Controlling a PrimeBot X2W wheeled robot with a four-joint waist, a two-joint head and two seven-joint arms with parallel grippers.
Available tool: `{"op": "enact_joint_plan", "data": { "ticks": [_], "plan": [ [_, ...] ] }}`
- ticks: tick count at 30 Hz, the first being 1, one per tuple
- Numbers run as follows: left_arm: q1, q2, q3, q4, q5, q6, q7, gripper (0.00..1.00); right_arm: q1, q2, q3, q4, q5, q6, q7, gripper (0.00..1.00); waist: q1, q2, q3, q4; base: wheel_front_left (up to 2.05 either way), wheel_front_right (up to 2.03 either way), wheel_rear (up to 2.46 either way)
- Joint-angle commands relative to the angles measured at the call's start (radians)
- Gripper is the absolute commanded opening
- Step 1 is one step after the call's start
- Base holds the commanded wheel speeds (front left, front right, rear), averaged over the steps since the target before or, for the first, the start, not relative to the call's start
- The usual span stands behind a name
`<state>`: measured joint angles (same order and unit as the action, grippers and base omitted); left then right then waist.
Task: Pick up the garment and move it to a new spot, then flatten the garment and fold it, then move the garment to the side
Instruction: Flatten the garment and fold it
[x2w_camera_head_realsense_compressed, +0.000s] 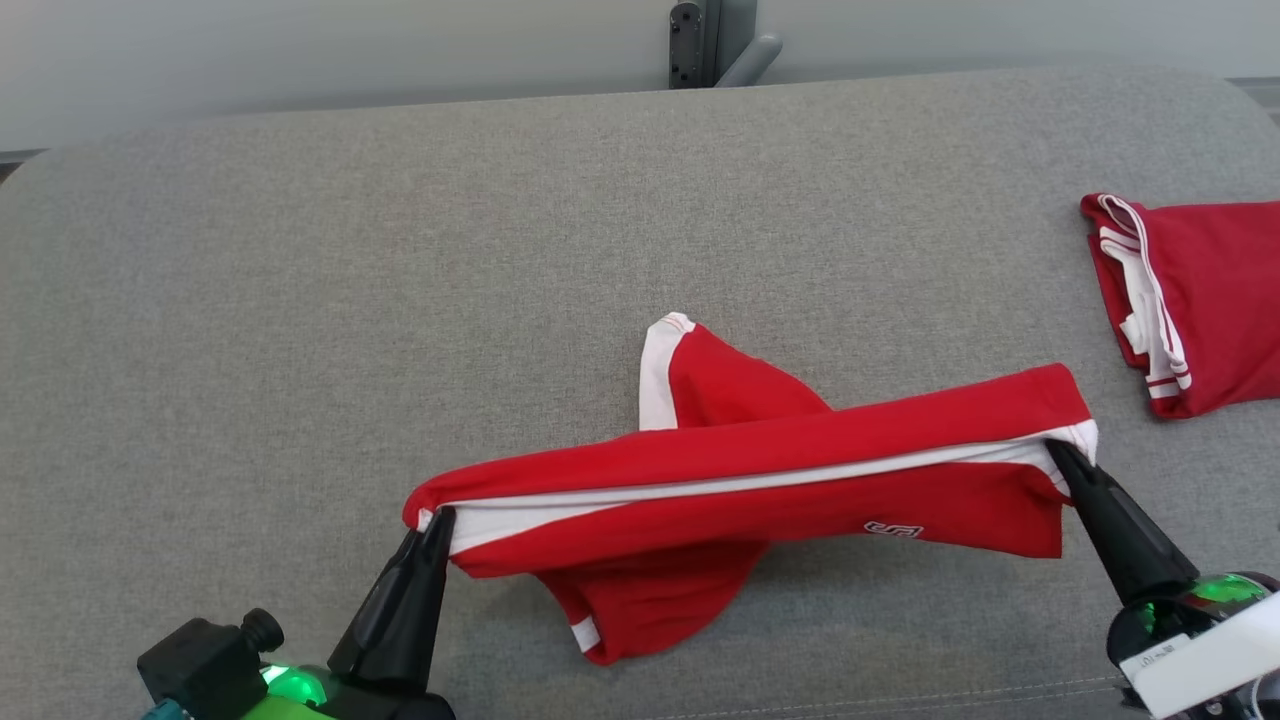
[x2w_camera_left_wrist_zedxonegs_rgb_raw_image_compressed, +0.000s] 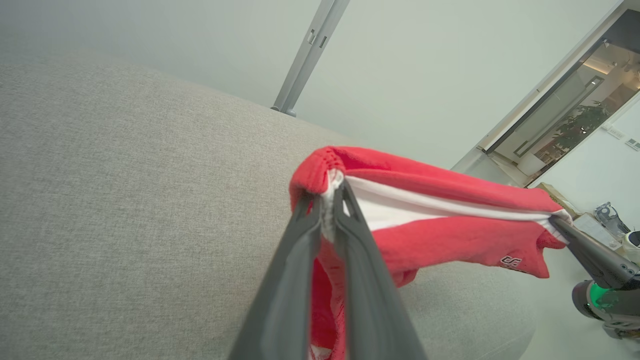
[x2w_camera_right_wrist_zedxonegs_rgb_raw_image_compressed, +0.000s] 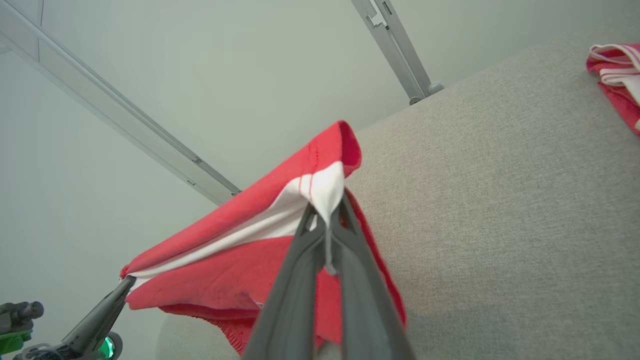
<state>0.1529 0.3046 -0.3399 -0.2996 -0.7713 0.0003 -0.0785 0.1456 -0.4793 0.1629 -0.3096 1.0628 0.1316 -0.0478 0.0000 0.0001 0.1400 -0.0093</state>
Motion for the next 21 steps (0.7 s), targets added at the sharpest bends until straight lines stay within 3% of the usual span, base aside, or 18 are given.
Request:
{"op": "enact_joint_plan", "data": {
  "ticks": [1,9,13,17,21],
  "plan": [
    [0.014,0.014,0.006,-0.018,-0.007,0.011,0.004,0.0,0.017,-0.011,-0.018,-0.012,0.016,-0.002,-0.002,0.0,0.0,-0.0001,0.012,-0.005,0.0,0.0,0.0],
    [0.035,0.035,0.007,-0.165,0.005,0.048,0.046,0.0,0.11,-0.069,-0.108,-0.115,0.123,-0.002,0.016,0.0,0.0,-0.0001,0.053,-0.025,0.0,0.0,0.0],
    [0.0,0.039,0.004,-0.212,-0.009,0.046,0.071,0.0,0.113,-0.1,-0.148,-0.163,0.164,-0.002,0.028,0.0,0.0,-0.0001,0.093,-0.034,0.0,0.0,0.0],
    [-0.154,0.067,-0.024,-0.202,0.004,0.016,0.168,0.0,-0.031,-0.126,-0.132,-0.192,0.174,-0.001,0.083,0.0,0.0,-0.0001,0.193,-0.021,0.0,0.0,0.0],
    [-0.463,0.098,-0.008,-0.082,-0.014,-0.023,0.31,0.0,-0.349,-0.121,-0.076,-0.096,0.137,-0.001,0.199,0.0,0.0,-0.0001,0.291,-0.001,0.0,0.0,0.0]
  ]
}}
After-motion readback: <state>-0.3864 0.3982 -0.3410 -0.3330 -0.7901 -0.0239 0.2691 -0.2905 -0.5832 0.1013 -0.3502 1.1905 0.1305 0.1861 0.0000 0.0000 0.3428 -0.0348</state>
